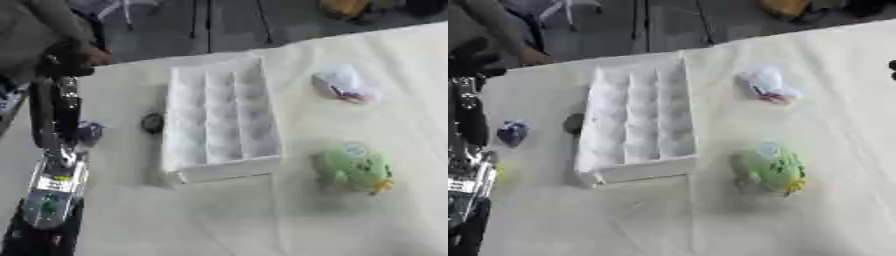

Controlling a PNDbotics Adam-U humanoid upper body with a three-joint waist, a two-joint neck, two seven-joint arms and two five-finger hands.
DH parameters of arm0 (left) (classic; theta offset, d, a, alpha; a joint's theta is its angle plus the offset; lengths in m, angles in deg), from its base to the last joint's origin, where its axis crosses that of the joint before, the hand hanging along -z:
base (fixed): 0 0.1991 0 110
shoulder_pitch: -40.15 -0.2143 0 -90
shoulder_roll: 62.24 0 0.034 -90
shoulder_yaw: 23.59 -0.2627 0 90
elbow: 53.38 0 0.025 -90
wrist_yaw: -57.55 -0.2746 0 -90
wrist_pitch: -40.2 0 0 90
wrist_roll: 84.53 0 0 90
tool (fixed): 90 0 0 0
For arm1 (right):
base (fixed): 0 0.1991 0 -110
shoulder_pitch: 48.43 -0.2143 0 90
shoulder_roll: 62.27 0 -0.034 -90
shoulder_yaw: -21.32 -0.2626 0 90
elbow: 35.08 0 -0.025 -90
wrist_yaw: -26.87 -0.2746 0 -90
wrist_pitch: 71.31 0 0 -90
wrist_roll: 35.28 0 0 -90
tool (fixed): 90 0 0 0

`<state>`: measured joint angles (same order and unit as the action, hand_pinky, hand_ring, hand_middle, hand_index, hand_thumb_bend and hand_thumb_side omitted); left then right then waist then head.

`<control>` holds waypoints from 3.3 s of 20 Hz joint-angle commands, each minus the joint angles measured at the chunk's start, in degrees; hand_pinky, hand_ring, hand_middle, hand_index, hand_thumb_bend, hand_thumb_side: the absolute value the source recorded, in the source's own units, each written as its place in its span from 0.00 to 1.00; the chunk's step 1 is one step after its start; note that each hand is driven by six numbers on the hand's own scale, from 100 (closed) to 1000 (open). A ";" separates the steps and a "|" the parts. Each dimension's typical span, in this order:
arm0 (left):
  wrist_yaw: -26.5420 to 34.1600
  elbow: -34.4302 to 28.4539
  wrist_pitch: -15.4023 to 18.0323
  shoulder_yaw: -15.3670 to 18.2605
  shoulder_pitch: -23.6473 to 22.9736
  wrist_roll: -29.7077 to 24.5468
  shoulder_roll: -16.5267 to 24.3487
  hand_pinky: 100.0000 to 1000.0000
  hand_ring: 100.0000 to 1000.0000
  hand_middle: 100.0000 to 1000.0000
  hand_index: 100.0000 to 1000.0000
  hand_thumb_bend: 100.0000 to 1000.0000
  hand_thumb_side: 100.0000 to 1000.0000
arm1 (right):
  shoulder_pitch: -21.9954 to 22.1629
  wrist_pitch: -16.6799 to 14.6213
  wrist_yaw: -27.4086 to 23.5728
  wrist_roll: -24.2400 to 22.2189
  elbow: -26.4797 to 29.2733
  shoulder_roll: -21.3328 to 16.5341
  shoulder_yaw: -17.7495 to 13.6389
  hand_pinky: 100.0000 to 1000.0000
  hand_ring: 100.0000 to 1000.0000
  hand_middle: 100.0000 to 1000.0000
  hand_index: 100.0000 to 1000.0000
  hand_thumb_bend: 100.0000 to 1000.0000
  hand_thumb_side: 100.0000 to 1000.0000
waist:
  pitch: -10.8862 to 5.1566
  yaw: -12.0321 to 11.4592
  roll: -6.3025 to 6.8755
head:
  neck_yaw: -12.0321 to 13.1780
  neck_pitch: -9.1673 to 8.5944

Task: Pick up objects on the table and place them in the box.

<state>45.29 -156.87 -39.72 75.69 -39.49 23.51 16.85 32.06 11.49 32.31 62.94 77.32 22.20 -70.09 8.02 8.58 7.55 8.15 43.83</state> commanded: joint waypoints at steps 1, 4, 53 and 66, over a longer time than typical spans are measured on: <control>0.00 -0.99 0.16 0.96 -0.05 1.06 1.07 0.60 0.66 0.72 0.71 0.71 0.86 | -0.29 -0.18 0.79 -0.30 1.71 -0.71 -0.39 0.67 0.68 0.68 0.82 0.49 0.67 | -0.76 0.00 -0.59 | -0.49 0.29; 1.06 -1.13 0.63 0.50 -0.43 2.09 0.55 0.59 0.65 0.72 0.71 0.71 0.86 | -0.30 -0.33 1.01 -0.74 2.01 -0.59 -0.19 0.67 0.67 0.68 0.82 0.50 0.67 | -0.86 0.05 -0.81 | -0.96 0.29; 1.66 -1.31 1.21 -1.81 -1.43 -4.11 0.51 0.57 0.63 0.70 0.72 0.67 0.86 | -8.10 -5.19 23.13 -33.47 -6.82 -14.94 16.16 0.70 0.74 0.74 0.86 0.66 0.44 | -1.54 -0.83 -1.47 | -4.51 0.29; 2.15 -0.92 1.19 -2.35 -1.79 -4.73 0.41 0.56 0.63 0.70 0.72 0.67 0.87 | -14.90 -5.34 20.86 -36.21 -20.36 -15.70 16.56 0.71 0.74 0.74 0.85 0.68 0.41 | -1.76 -1.16 -1.57 | -5.02 0.29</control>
<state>47.23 -157.20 -38.62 73.33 -41.55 19.02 16.25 18.14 6.25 53.45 26.89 57.66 8.05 -53.11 7.96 7.43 7.47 3.24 43.84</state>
